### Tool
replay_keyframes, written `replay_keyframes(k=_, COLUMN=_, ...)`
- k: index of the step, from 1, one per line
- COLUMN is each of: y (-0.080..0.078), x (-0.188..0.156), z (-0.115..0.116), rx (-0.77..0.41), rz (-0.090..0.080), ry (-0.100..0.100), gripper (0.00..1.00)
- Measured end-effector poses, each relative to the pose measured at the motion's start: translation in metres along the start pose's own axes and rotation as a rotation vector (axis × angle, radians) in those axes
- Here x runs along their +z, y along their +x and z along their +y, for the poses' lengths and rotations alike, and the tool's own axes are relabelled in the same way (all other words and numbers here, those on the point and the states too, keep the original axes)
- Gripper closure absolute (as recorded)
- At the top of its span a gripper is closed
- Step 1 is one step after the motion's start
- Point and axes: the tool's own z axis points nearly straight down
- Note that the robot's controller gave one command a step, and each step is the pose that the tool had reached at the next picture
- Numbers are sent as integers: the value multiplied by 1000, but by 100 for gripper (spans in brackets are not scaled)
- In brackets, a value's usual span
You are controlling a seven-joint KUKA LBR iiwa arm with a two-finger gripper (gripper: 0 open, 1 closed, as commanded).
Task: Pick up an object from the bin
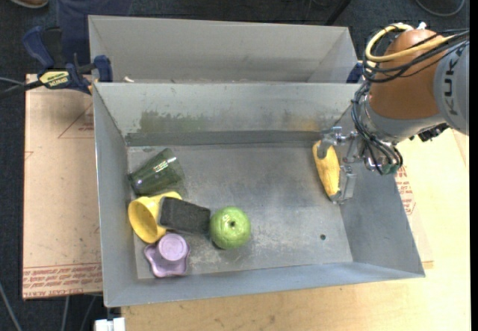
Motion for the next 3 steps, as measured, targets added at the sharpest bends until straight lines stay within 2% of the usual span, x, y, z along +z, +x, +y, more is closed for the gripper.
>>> replay_keyframes(k=1, y=-1, x=-5, z=0, rx=-2, rz=-6, ry=1, gripper=0)
replay_keyframes(k=2, y=7, x=12, z=16, rx=-26, rz=-5, ry=1, gripper=0)
replay_keyframes(k=3, y=7, x=33, z=41, rx=-41, rz=-7, ry=1, gripper=0)
